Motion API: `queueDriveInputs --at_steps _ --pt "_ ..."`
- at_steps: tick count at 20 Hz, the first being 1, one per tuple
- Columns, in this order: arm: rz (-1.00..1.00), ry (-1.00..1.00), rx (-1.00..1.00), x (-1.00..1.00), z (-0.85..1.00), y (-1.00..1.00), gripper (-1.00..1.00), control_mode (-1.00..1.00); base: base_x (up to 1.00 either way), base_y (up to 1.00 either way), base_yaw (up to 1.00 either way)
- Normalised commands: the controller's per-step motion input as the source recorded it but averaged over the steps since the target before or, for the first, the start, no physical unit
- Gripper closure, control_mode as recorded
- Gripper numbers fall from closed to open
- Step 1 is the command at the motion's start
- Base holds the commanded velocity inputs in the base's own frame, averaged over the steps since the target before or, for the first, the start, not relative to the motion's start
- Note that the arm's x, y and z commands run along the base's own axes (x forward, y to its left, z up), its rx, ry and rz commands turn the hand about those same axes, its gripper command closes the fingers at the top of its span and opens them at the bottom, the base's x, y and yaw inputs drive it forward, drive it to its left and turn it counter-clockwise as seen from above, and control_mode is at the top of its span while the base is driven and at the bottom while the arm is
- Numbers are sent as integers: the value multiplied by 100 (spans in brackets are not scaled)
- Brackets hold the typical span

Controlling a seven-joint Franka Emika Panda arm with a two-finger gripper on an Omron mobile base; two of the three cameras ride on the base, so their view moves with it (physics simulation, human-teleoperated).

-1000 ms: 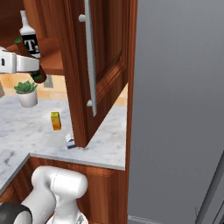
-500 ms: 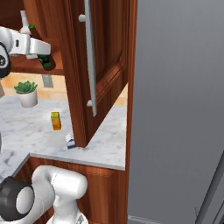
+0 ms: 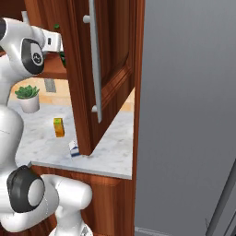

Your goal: Sort all alcoholic drinks to one cabinet, and non-alcoholic drinks to the other.

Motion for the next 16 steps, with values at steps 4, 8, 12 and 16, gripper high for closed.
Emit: queueDriveInputs --at_steps 4,8,12,16 --pt "6 0 0 90 -1 -11 100 -100 0 0 0" --pt "6 0 0 51 -22 0 -100 -100 0 0 0" --pt "2 0 0 10 -8 0 -100 -100 0 0 0" --pt "0 0 0 5 0 0 -100 -100 0 0 0"
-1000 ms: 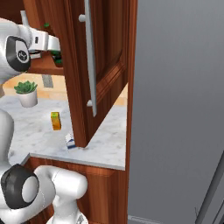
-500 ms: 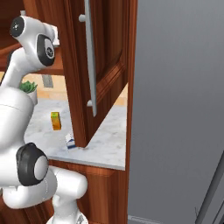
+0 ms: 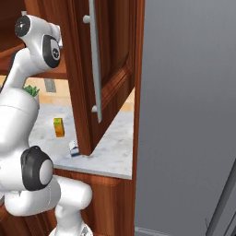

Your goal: Sort all alcoholic drinks to one cabinet, and non-alcoholic drinks to the other.

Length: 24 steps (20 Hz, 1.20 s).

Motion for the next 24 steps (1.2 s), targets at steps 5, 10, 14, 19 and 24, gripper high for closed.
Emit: queueDriveInputs --at_steps 5,10,14,19,24 --pt "1 5 0 21 3 0 -100 -100 0 0 0" --pt "0 0 0 3 0 0 -100 -100 0 0 0" --pt "0 -3 0 -87 0 0 -100 -100 0 0 0" --pt "0 0 2 -100 -29 0 -100 -100 0 0 0" --pt "0 3 0 -100 -84 0 -100 -100 0 0 0"
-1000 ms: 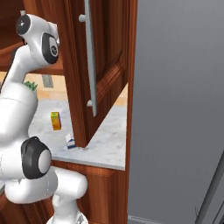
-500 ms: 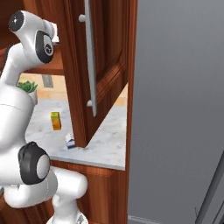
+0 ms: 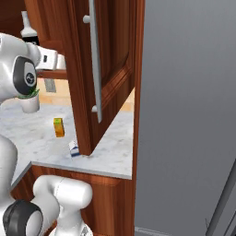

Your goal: Sort all alcoholic drinks to one cabinet, and non-alcoholic drinks to the other.

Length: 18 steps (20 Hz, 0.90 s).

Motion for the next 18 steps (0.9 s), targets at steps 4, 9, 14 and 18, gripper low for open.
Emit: queueDriveInputs --at_steps 4,9,14,18 --pt "3 5 0 -100 -100 0 -100 -100 0 0 0" --pt "12 13 -3 -79 -98 0 -100 -100 0 0 0" --pt "13 34 -14 -13 -76 1 -100 -100 0 0 0" --pt "6 44 -14 0 -57 31 -100 -100 0 0 0"
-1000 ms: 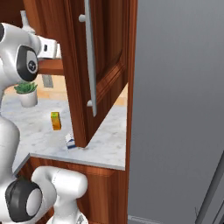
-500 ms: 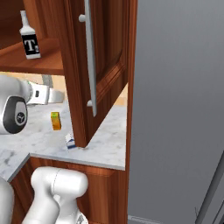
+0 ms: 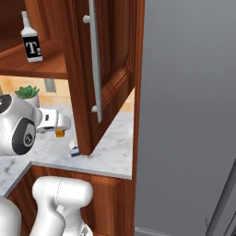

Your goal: Sort all alcoholic drinks to one cabinet, and non-alcoholic drinks to the other.

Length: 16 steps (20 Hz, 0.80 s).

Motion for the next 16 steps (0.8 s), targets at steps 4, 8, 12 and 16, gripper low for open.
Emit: queueDriveInputs --at_steps 4,8,12,16 --pt "2 41 -9 0 -59 20 -100 -100 0 0 0" --pt "6 18 0 0 -78 -1 -100 -100 0 0 0" --pt "13 1 3 10 -76 -3 -100 -100 0 0 0" --pt "15 0 4 0 -51 -17 -100 -100 0 0 0"
